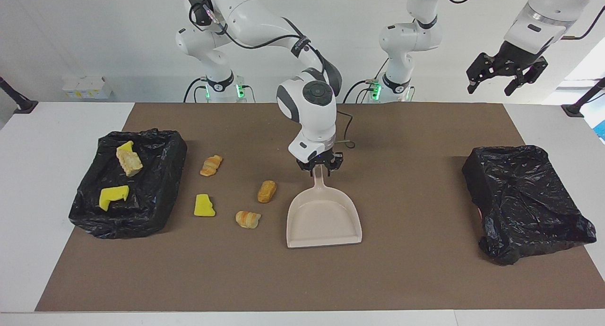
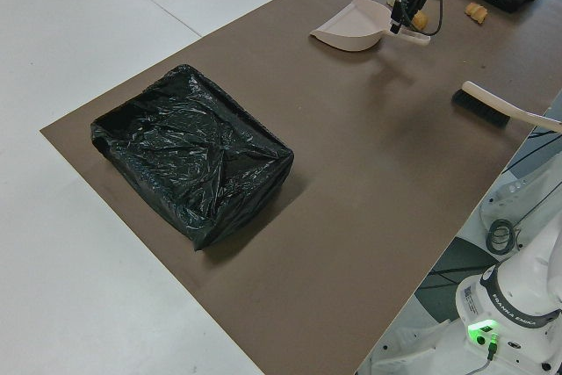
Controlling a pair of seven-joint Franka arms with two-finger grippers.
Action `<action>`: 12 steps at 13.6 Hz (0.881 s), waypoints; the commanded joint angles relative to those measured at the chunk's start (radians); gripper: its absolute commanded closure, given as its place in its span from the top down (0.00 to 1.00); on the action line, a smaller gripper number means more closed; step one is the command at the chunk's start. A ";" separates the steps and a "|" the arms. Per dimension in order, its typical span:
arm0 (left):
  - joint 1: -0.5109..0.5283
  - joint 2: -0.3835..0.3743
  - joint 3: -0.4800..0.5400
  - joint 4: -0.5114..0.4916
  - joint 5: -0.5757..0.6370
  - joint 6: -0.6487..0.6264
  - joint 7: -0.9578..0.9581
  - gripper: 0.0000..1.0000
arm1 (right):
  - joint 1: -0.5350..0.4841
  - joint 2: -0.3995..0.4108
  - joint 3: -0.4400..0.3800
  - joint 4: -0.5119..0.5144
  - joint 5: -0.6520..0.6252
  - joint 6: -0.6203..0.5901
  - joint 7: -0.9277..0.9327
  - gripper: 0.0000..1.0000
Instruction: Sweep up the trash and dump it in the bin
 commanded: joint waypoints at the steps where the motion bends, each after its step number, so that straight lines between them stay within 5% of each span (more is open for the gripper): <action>1: 0.004 -0.007 -0.005 0.005 0.017 -0.030 0.002 1.00 | -0.003 -0.053 0.003 -0.027 0.025 -0.054 -0.008 1.00; 4: -0.001 -0.005 -0.005 0.003 0.017 -0.017 -0.001 1.00 | -0.003 -0.122 0.004 -0.051 0.029 -0.148 -0.008 1.00; 12: -0.010 -0.005 -0.006 -0.015 0.019 0.088 0.000 1.00 | 0.072 -0.441 0.011 -0.402 0.130 -0.230 0.092 1.00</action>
